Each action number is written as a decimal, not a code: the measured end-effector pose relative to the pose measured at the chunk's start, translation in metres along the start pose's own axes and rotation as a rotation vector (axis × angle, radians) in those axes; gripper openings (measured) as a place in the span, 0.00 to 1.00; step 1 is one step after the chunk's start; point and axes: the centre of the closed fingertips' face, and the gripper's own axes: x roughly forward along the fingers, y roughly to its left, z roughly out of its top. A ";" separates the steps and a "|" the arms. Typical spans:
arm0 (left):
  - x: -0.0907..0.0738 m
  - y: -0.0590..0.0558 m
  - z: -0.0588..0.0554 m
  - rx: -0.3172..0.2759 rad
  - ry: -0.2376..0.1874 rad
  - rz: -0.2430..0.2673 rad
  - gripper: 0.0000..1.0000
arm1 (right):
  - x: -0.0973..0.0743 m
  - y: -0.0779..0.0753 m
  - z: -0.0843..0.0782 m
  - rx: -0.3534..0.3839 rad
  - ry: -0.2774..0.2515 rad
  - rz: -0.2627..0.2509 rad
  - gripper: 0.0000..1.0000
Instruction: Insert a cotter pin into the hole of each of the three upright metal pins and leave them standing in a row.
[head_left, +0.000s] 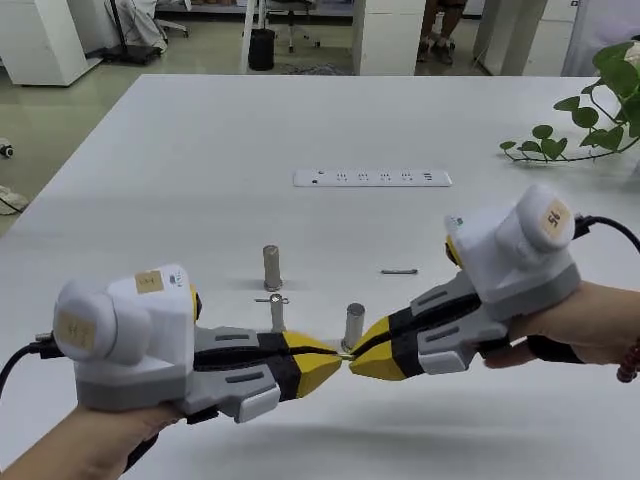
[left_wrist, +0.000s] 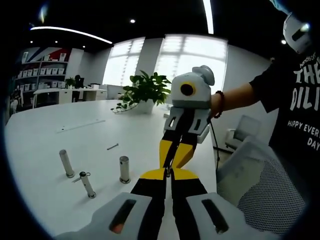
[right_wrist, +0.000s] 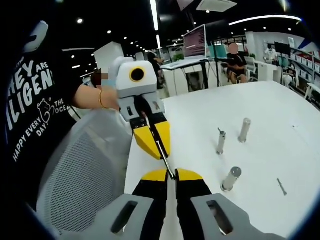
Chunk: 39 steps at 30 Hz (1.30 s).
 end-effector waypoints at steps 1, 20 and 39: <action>0.000 0.000 -0.001 0.001 0.003 0.001 0.00 | 0.000 -0.001 -0.001 -0.016 0.008 -0.006 0.00; 0.002 0.012 -0.017 0.016 0.059 0.078 0.09 | 0.002 -0.007 -0.014 -0.230 0.157 -0.034 0.00; -0.003 0.040 -0.012 0.065 0.015 0.267 0.31 | -0.018 -0.050 -0.033 -0.236 0.257 -0.180 0.00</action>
